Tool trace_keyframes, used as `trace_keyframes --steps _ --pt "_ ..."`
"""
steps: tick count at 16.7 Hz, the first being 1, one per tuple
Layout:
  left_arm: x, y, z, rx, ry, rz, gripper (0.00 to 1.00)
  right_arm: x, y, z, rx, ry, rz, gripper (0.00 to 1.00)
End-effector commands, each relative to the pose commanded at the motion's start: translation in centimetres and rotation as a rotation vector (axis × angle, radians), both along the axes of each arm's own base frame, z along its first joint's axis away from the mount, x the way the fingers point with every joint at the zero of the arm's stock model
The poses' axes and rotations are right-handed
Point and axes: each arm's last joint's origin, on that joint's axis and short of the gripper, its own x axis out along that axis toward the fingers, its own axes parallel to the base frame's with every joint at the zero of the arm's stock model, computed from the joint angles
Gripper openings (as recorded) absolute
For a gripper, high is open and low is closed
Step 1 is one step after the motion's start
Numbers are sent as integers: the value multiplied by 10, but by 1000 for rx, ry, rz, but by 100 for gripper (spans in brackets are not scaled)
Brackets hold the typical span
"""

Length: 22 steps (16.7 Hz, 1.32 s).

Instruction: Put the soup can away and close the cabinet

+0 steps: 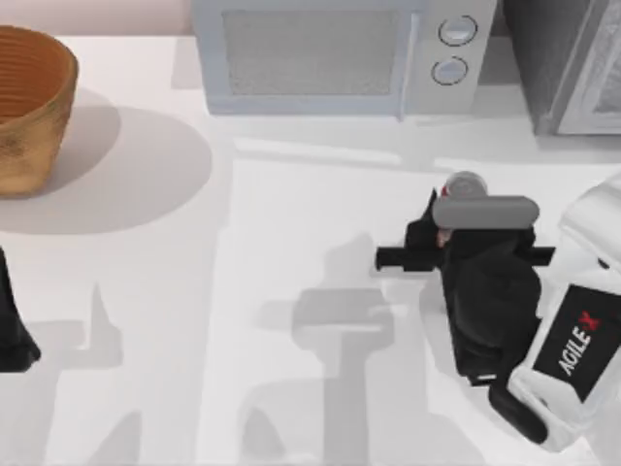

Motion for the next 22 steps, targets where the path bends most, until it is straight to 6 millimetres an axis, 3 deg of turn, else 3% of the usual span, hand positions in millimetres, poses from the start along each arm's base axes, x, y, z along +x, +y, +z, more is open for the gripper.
trace_keyframes --steps 7,10,18,22 --pt "0 0 0 0 0 0 100 0 0 92 -10 13 -1 0" --pt "0 0 0 0 0 0 100 -5 -3 119 -5 7 0 0" --pt "0 0 0 0 0 0 100 -6 -7 126 -2 7 -4 0" --pt "0 0 0 0 0 0 100 -14 -34 145 7 4 -15 0"
